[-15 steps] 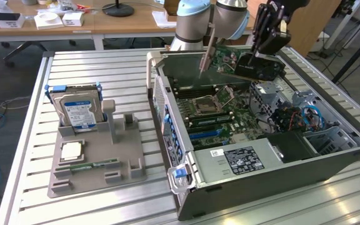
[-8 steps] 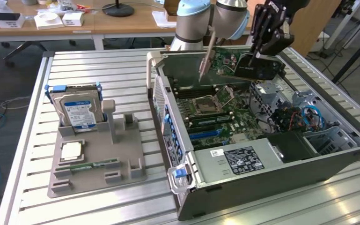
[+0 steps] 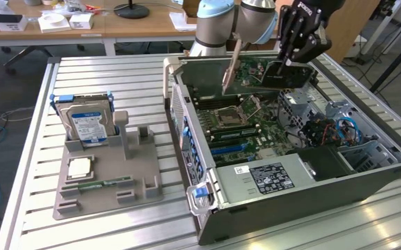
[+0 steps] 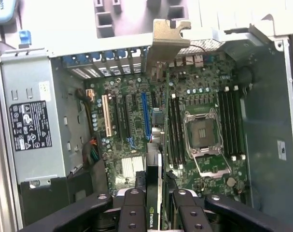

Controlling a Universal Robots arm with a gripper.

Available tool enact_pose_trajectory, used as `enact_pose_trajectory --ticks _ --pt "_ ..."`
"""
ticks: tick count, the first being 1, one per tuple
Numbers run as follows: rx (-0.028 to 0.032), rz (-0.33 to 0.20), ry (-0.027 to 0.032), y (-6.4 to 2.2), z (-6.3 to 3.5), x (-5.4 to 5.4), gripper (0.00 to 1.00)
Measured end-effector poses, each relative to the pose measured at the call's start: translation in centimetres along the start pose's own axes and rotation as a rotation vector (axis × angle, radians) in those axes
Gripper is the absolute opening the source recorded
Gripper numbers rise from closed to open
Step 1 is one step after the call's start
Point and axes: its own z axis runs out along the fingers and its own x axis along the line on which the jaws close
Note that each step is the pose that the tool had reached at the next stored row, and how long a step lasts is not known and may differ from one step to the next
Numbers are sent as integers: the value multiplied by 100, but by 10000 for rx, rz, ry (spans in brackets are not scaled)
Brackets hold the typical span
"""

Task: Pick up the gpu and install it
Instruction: 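Insert the gpu into the slot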

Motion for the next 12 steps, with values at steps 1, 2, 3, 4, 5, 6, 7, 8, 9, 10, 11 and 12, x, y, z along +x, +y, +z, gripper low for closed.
enact_pose_trajectory --ticks 1,2,3,4,5,6,7,8,9,10,11,12 --pt "-2 -145 7 0 1 0 26" --pt "-4 -289 13 0 3 0 26" --pt "-6 -435 19 0 5 0 26" --pt "-9 -581 25 0 7 0 26" --pt "-11 -729 31 0 9 0 26" --pt "-15 -885 37 -1 11 0 26" --pt "-18 -1038 44 -1 12 0 26" --pt "-20 -1186 50 -1 14 0 26" --pt "-24 -1328 56 -1 15 0 26" --pt "-27 -1460 64 -1 15 0 26" --pt "-30 -1585 68 -1 16 0 26" --pt "-32 -1687 72 -1 16 0 26"
